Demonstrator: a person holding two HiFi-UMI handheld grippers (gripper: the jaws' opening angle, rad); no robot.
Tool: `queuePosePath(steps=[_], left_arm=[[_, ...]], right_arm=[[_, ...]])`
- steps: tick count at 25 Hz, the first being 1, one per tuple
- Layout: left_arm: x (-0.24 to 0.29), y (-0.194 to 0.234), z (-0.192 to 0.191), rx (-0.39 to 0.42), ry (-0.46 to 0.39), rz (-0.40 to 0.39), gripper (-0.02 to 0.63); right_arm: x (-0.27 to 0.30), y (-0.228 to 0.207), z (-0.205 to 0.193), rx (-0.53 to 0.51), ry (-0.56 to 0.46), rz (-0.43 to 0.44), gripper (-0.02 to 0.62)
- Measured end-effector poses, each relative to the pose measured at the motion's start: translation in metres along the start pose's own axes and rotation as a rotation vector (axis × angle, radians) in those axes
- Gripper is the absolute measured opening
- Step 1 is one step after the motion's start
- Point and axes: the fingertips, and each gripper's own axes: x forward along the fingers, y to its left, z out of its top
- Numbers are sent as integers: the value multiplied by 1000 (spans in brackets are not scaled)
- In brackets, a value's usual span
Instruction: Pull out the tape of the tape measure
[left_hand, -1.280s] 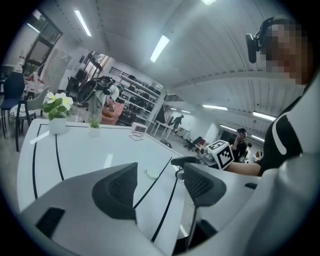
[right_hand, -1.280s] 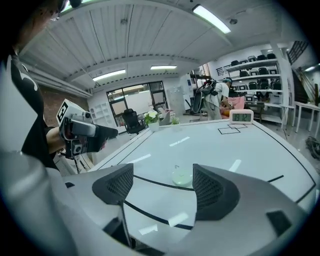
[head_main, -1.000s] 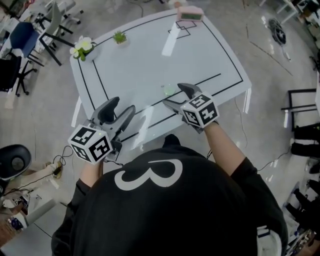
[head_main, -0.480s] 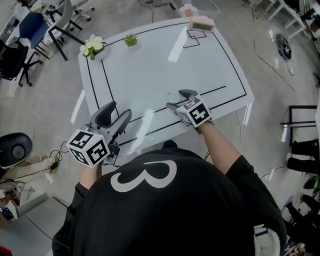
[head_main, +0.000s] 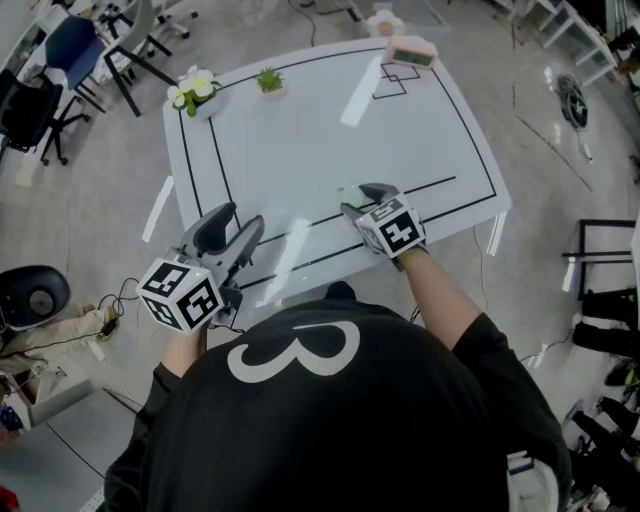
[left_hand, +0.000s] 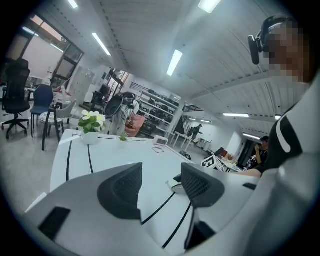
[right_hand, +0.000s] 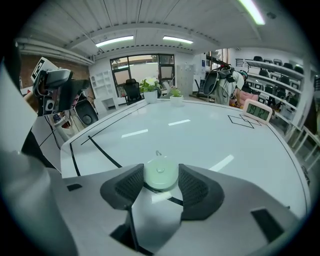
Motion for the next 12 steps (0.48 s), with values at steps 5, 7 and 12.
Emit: queuePosePath(steps=[5,7,12], left_arm=[[8,-2,-4,-5,1,-1,242],[12,-2,-7,-15,3,-1,242],[26,-8,-7,-10,14,-9,242]], right_arm=[[-1,-1,2,-11,4,25,221],[-2,0,2,-8,12,48,221],[-15,6,18,-9,-18,143,221]])
